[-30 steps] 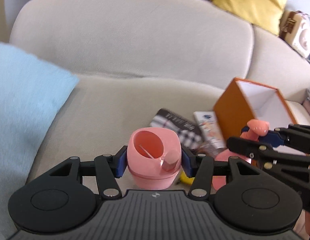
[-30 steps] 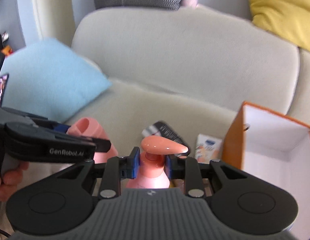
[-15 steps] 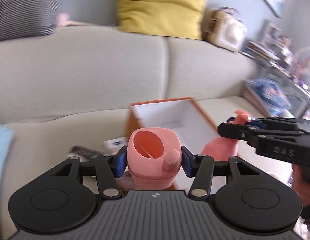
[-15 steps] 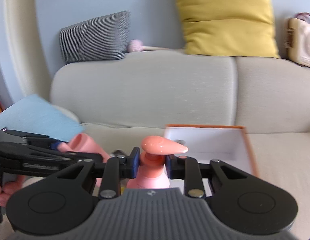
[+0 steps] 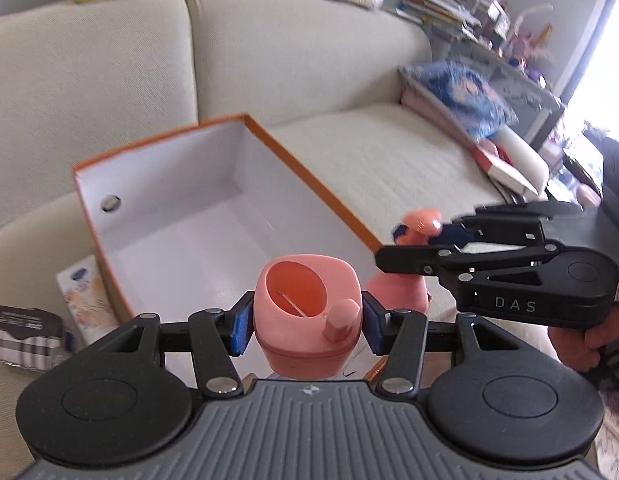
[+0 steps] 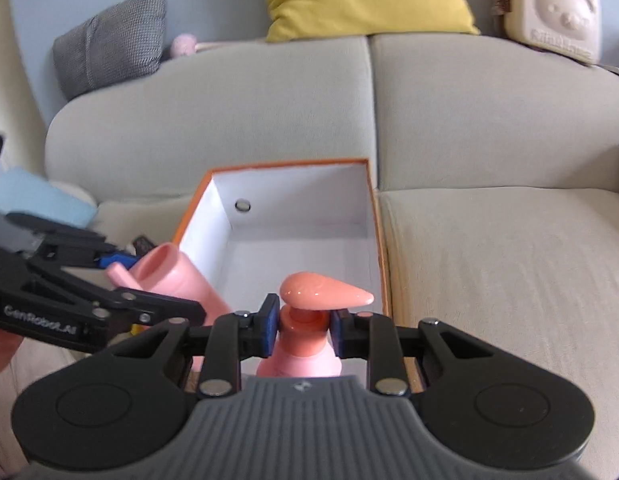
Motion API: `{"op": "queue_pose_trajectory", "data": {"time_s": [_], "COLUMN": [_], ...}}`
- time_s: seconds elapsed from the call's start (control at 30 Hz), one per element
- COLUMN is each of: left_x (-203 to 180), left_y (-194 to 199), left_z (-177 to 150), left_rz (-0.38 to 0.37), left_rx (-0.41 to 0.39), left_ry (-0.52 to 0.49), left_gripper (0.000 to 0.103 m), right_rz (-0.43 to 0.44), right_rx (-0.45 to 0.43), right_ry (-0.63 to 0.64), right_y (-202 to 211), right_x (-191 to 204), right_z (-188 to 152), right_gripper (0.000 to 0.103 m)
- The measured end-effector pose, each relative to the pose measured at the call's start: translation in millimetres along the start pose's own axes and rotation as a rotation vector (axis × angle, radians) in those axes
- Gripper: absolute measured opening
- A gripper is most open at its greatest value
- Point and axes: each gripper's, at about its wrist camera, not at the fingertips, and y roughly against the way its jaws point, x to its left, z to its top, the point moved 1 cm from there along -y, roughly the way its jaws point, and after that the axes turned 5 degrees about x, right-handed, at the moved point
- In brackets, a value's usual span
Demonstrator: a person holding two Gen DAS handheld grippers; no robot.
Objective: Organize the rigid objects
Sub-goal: 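Carry the pink cup and pink pump bottle with both tools over the orange box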
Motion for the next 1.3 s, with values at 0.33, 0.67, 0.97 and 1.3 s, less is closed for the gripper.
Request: {"op": "queue_pose_trajectory", "data": {"time_s": [0.33, 0.67, 0.97, 1.3], "left_x": [10.5, 11.3, 11.8, 9.7], "left_y": [-32.2, -49.5, -50.0, -57.8], "left_z": [0.0, 1.6, 4.0, 5.1], "left_rz": [-0.031, -0.06, -0.078, -0.139], "left_rx": [0.061, 0.088, 0.093, 0.128], "left_ry": [-0.03, -0.056, -0.053, -0.033], "left_gripper": [0.061, 0.061, 0.061, 0.061], "right_rz": [0.055, -0.013, -0.048, -0.053], "right_rx": [0.065, 0.204, 0.364, 0.455], "right_ry": [0.262, 0.428, 0.405, 0.389], "right_y": [-28.4, -45.9, -67.7, -65.2], "right_x": [-2.2, 7.2, 6.3, -0.1], "right_z": [-5.6, -29.6, -19.4, -23.2], "right_gripper": [0.026, 0.026, 0.027, 0.025]}}
